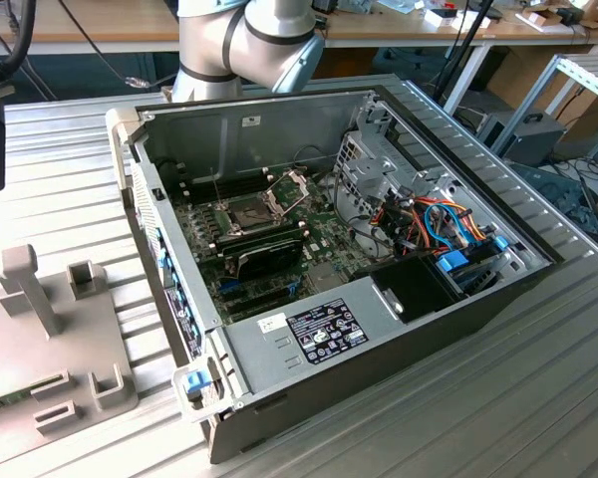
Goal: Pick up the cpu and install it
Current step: 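Pick up the cpu and move it towards the insertion slot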
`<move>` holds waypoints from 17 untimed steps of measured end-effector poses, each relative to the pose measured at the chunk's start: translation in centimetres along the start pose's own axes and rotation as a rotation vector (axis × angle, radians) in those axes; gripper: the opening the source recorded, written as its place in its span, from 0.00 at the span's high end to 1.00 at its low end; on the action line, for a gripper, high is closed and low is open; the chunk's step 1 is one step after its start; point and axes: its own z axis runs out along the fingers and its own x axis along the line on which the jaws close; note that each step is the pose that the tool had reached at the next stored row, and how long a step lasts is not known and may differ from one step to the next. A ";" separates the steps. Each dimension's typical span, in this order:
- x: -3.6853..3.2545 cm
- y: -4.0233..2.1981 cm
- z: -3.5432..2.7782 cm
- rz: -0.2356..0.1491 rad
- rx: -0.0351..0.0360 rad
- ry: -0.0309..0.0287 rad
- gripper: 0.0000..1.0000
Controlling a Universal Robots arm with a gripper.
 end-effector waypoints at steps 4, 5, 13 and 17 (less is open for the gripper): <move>-0.67 0.01 0.00 0.000 0.0000 0.0000 0.45; -0.89 0.02 0.00 0.000 0.0000 0.0001 0.45; -3.15 0.07 -0.01 0.000 0.0000 0.0000 0.45; -4.19 0.09 -0.01 0.000 0.0000 0.0000 0.45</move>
